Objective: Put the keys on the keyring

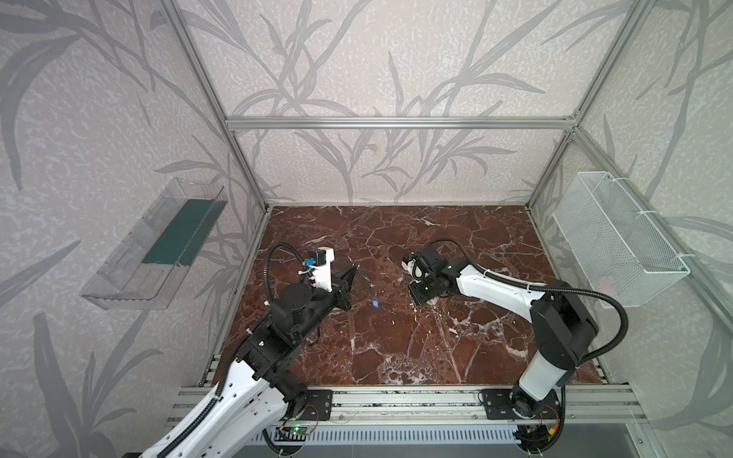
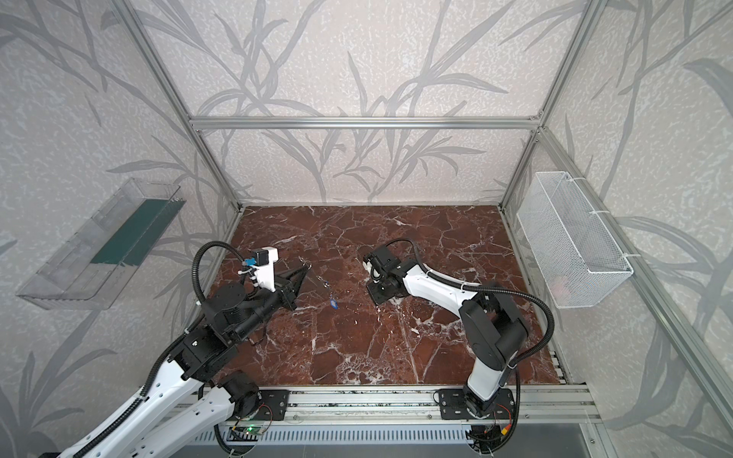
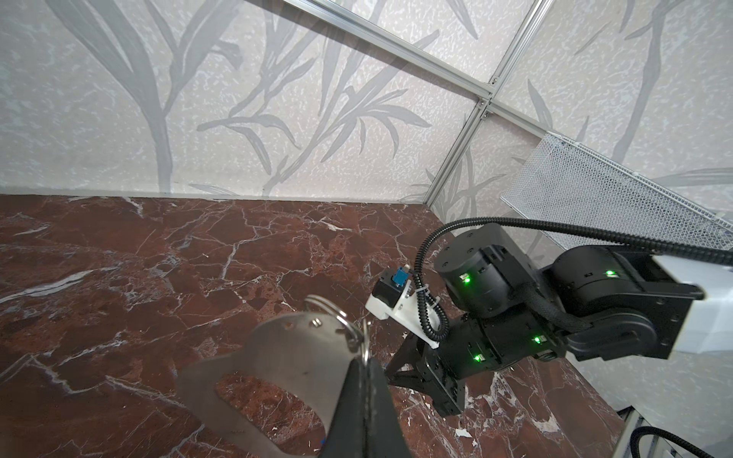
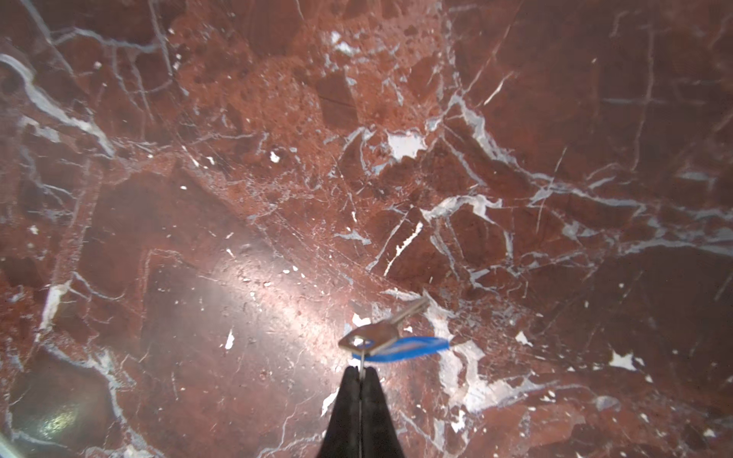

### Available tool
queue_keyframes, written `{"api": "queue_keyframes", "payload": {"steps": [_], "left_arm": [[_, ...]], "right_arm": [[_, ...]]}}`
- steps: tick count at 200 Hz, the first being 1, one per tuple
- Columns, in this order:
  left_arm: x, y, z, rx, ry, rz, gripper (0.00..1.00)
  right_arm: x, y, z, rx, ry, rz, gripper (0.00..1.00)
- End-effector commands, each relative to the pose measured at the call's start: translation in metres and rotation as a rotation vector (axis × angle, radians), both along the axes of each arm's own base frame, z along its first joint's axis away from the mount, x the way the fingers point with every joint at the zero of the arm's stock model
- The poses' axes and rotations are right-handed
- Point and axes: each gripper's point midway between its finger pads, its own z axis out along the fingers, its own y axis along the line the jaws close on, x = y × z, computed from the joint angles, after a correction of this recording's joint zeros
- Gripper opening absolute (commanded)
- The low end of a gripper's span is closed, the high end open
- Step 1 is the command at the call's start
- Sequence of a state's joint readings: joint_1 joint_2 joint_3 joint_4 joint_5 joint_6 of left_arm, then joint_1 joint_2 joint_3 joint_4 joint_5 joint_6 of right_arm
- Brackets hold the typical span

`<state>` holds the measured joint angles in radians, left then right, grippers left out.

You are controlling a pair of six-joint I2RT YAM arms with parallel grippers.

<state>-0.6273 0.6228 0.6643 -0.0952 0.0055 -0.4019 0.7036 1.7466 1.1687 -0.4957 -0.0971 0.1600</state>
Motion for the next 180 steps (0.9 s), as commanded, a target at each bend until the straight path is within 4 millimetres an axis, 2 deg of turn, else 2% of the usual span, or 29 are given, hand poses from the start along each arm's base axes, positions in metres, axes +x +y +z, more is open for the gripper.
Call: {"api": "queue_keyframes", "payload": {"steps": [1, 81, 87, 155, 180], "left_arm": [[-0.002, 0.000, 0.011, -0.031, -0.039, -0.005, 0.00], [0.000, -0.002, 0.008, -0.030, -0.034, -0.009, 0.00], [0.000, -0.002, 0.008, -0.029, -0.033, -0.008, 0.00], [0.001, -0.003, 0.008, -0.027, -0.033, -0.009, 0.00], [0.002, -0.004, 0.009, -0.030, -0.033, -0.014, 0.00]], "right_arm": [[-0.009, -0.004, -0.012, -0.015, 0.049, 0.007, 0.00], [-0.032, -0.024, -0.031, -0.042, 0.092, -0.034, 0.00], [-0.032, -0.025, -0.023, -0.027, 0.076, -0.035, 0.00], [-0.059, -0.043, -0.032, -0.040, 0.135, -0.061, 0.00], [-0.056, -0.042, -0.023, -0.034, 0.119, -0.060, 0.00]]}}
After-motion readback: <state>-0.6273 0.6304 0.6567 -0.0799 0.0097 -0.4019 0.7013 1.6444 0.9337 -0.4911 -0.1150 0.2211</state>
